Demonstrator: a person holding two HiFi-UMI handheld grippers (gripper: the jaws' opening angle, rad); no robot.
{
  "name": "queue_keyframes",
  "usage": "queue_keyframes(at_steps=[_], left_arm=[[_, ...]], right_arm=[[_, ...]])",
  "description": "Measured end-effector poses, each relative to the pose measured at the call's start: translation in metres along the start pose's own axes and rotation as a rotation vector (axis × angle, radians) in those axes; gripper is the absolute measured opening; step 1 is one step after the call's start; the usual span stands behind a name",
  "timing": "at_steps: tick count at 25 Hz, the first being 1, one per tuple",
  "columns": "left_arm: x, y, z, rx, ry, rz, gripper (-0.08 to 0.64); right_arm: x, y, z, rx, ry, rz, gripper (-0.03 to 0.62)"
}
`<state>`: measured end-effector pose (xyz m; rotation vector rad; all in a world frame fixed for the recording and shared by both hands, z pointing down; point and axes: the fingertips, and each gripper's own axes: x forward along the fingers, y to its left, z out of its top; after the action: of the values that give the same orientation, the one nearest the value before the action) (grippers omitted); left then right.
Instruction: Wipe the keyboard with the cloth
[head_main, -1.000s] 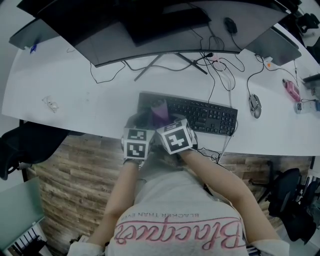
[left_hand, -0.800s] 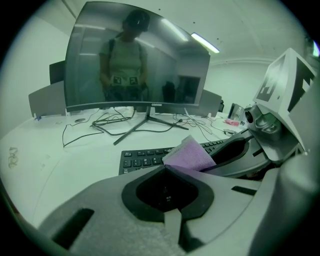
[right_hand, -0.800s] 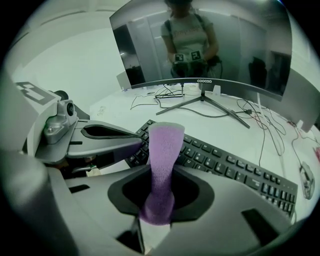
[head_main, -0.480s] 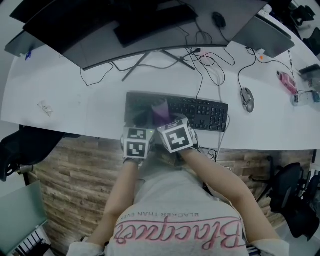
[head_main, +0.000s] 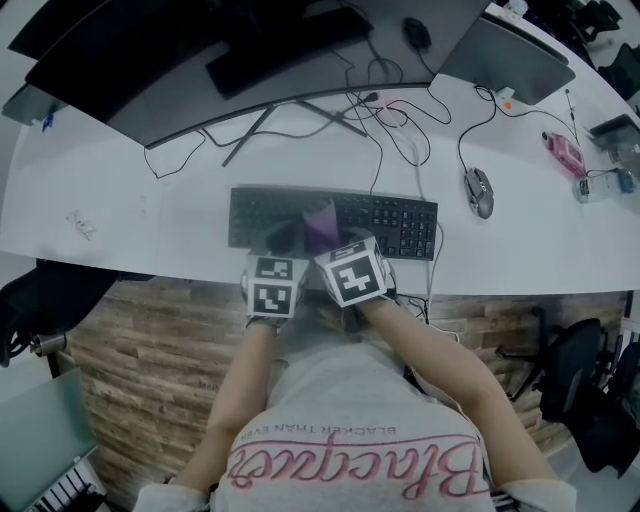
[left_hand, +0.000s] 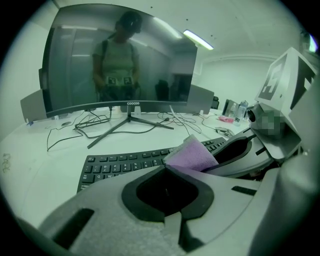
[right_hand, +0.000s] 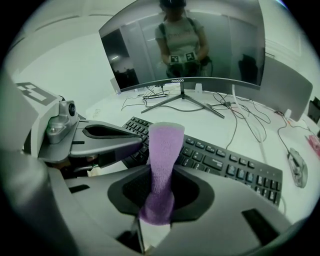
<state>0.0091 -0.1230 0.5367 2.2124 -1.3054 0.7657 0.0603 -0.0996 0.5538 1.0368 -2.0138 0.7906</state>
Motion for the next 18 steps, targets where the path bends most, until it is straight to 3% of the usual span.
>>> queue_keyframes(at_steps=[18], left_arm=[[0.029,-0.070,0.015,0.035,-0.005,-0.049,0.005]], right_arm=[[-0.034,-0.062,-0.030,0.049,-0.010,-0.028,0.094]])
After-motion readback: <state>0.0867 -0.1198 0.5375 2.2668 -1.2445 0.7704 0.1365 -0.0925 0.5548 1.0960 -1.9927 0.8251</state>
